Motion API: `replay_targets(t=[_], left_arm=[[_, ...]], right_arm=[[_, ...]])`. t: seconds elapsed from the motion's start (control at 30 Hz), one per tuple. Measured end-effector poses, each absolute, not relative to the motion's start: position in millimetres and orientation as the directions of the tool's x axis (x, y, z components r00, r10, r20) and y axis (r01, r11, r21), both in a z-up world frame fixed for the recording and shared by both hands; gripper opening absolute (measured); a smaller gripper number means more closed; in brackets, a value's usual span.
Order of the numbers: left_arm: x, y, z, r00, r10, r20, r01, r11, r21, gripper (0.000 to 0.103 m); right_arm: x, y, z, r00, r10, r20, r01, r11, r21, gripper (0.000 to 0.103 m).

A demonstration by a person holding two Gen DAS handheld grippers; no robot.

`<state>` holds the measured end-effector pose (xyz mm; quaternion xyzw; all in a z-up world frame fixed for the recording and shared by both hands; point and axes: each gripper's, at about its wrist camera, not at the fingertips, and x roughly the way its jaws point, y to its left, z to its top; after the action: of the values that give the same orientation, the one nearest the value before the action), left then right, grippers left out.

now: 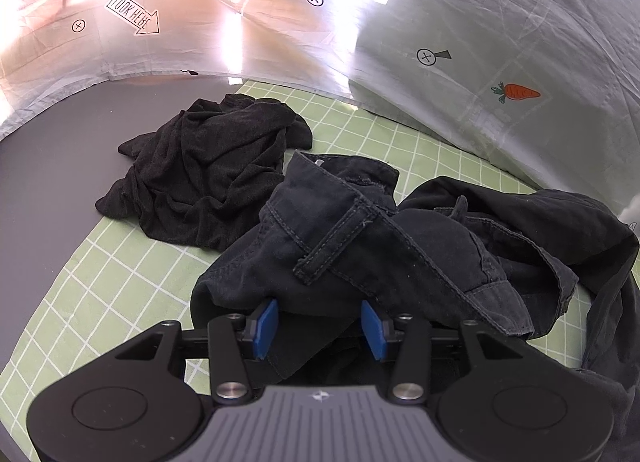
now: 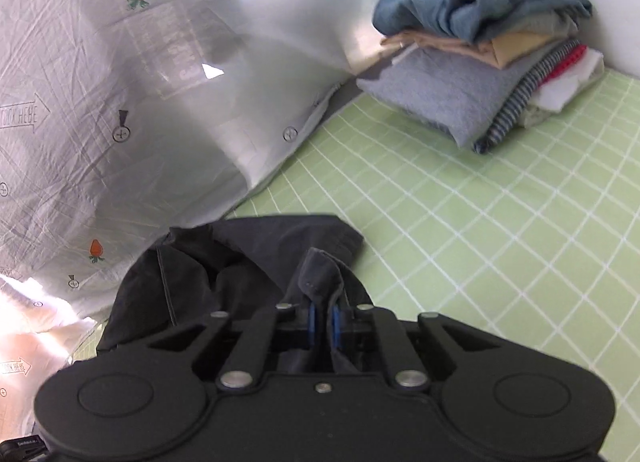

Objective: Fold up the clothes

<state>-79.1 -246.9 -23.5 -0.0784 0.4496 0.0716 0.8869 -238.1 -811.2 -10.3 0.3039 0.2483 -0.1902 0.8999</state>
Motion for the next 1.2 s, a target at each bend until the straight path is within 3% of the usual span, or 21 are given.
replay_targets(t=[0.17, 0.23, 0.27, 0.33, 0.4, 0.43, 0.53, 0.63, 0.87, 1.03, 1.2], left_arm=[[-82.2, -247.6, -25.4, 0.572, 0.029, -0.820, -0.175, 0.981, -0.088, 0.048], [-83.9, -248.4, -27.7, 0.567, 0.012, -0.823, -0.181, 0.977, -0.111, 0.048], [-84.9, -249.7, -29.3, 0.567, 0.007, -0.824, -0.181, 0.976, -0.117, 0.048], [-87.3, -254.8, -32.5, 0.565, 0.026, -0.825, -0.180, 0.979, -0.092, 0.049], [-89.3, -255.7, -33.9, 0.566, 0.027, -0.824, -0.175, 0.981, -0.088, 0.049], [-90.5, -255.5, -34.5, 0.567, 0.025, -0.823, -0.174, 0.981, -0.089, 0.050], [-90.1, -251.9, -37.7, 0.562, 0.007, -0.827, -0.174, 0.979, -0.109, 0.055], [-85.6, -251.1, -40.9, 0.547, 0.002, -0.837, -0.170, 0.980, -0.108, 0.058], [-73.9, -254.8, -42.2, 0.535, -0.004, -0.845, -0.159, 0.982, -0.106, 0.064], [-66.1, -247.2, -41.4, 0.552, -0.029, -0.834, -0.191, 0.969, -0.160, 0.064], [-54.2, -235.7, -51.2, 0.538, -0.043, -0.842, -0.272, 0.936, -0.222, 0.063]], right_arm=[[-232.0, -828.4, 89.0, 0.880, -0.384, -0.281, 0.471, 0.789, 0.395, 0.008], [-225.5, -832.3, 108.7, 0.865, -0.439, -0.244, 0.500, 0.794, 0.346, 0.009], [-217.1, -833.9, 111.3, 0.835, -0.477, -0.275, 0.546, 0.782, 0.300, 0.011], [-202.3, -835.2, 94.4, 0.765, -0.526, -0.371, 0.616, 0.767, 0.182, 0.032], [-187.7, -836.5, 76.4, 0.680, -0.574, -0.456, 0.666, 0.744, 0.055, 0.037], [-189.0, -832.8, 63.8, 0.678, -0.557, -0.479, 0.651, 0.758, 0.040, 0.050], [-198.8, -820.5, 25.3, 0.680, -0.460, -0.571, 0.616, 0.781, 0.104, 0.065], [-216.4, -810.7, -14.9, 0.661, -0.370, -0.652, 0.642, 0.729, 0.238, 0.066], [-260.5, -809.2, -92.9, 0.643, -0.180, -0.745, 0.733, 0.429, 0.528, 0.066], [-279.7, -816.8, -126.5, 0.684, -0.103, -0.723, 0.727, 0.186, 0.661, 0.066], [-273.9, -820.6, -141.1, 0.693, -0.099, -0.714, 0.721, 0.123, 0.682, 0.063]])
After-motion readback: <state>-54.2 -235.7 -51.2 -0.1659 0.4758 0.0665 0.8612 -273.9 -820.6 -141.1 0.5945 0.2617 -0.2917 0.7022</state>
